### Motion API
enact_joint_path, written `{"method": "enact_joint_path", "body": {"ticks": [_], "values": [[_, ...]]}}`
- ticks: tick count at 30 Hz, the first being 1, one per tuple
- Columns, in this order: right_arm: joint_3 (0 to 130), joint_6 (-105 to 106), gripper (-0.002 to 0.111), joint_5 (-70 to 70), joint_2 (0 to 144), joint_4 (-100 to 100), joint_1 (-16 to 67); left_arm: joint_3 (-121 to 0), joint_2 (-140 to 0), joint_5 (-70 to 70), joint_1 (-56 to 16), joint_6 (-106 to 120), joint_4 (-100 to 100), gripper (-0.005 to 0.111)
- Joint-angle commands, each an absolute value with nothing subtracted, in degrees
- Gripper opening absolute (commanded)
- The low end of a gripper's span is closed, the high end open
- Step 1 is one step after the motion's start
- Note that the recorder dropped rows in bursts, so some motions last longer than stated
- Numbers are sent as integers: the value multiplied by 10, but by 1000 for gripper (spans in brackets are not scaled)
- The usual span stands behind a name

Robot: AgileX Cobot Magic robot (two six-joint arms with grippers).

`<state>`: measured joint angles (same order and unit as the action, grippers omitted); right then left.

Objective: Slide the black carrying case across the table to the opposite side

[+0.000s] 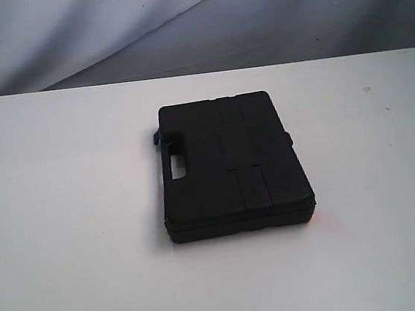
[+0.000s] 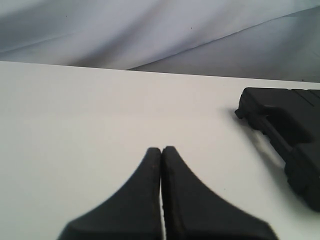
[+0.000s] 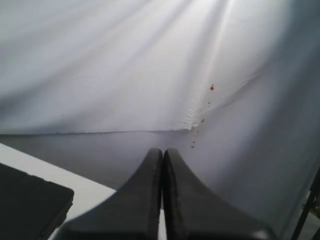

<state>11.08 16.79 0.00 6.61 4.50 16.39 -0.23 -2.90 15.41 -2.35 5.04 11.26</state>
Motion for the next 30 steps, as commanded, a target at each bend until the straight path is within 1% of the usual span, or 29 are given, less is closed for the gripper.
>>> {"method": "enact_joint_path", "body": {"ticks": [1, 7, 11, 15, 23, 30], "values": [[81, 178, 0, 0, 63, 33, 158, 0, -28, 153, -23, 50, 113, 0], [23, 160, 0, -11, 63, 33, 158, 0, -28, 153, -23, 50, 113, 0], [19, 151, 0, -27, 63, 29, 158, 0, -28, 153, -23, 50, 113, 0], [16, 158, 0, -4, 60, 29, 160, 0, -28, 153, -23, 50, 113, 0], [0, 132, 0, -7, 16, 0, 69, 0, -28, 153, -23, 50, 113, 0], [0, 131, 0, 6, 16, -56, 29, 0, -28, 153, -23, 50, 113, 0]]}}
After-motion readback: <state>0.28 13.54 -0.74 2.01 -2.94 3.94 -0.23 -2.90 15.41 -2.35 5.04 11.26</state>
